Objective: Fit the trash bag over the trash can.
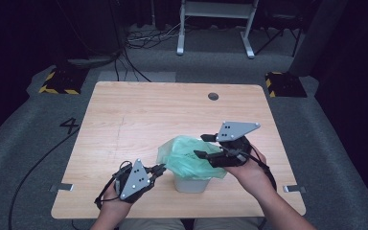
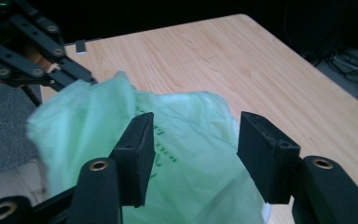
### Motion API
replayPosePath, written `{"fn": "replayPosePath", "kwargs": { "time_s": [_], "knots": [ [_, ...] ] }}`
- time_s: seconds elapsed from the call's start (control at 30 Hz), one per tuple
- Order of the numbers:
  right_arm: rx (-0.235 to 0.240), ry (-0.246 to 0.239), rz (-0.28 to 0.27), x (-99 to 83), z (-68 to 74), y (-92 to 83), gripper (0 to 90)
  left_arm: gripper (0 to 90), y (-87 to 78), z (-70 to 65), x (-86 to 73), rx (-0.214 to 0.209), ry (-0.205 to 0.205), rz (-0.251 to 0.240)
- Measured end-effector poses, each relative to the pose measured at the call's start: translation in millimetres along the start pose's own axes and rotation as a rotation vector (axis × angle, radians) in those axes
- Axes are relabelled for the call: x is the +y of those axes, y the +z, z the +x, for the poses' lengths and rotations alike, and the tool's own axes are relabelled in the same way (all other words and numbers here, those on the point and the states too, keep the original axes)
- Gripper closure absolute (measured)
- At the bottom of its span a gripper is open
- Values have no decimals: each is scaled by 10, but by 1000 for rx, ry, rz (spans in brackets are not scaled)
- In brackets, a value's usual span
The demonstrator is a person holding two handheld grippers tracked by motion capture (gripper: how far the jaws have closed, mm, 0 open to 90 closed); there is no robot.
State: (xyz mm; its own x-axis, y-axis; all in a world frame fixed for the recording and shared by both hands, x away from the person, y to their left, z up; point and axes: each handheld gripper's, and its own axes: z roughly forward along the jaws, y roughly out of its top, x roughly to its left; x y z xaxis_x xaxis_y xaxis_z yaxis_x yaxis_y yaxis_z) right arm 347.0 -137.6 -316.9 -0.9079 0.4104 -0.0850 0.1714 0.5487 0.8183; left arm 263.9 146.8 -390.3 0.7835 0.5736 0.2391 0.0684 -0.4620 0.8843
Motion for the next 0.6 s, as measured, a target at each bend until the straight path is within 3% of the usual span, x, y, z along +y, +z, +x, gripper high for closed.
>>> {"fn": "replayPosePath", "kwargs": {
  "time_s": [0.23, 0.33, 0.37, 0.4, 0.43, 0.47, 0.6],
  "knots": [
    [52, -10, 93, -93, -27, 231, 403, 871, -4, 30, -12, 14, -14, -1],
    [66, -27, 129, -116, -4, 303, 445, 871, -7, 31, -10, 23, -14, -6],
    [63, -55, 159, -112, 25, 326, 619, 871, -11, 27, -8, 25, -15, -8],
    [58, -69, 171, -106, 37, 329, 683, 871, -15, 25, -7, 28, -12, -11],
    [58, -69, 171, -106, 37, 329, 683, 871, -15, 25, -7, 28, -12, -11],
    [44, -81, 185, -89, 54, 320, 849, 871, -21, 24, -9, 30, -11, -11],
    [3, -73, 155, -57, 40, 241, 900, 872, -41, 31, -12, 35, -11, -18]
  ]
}}
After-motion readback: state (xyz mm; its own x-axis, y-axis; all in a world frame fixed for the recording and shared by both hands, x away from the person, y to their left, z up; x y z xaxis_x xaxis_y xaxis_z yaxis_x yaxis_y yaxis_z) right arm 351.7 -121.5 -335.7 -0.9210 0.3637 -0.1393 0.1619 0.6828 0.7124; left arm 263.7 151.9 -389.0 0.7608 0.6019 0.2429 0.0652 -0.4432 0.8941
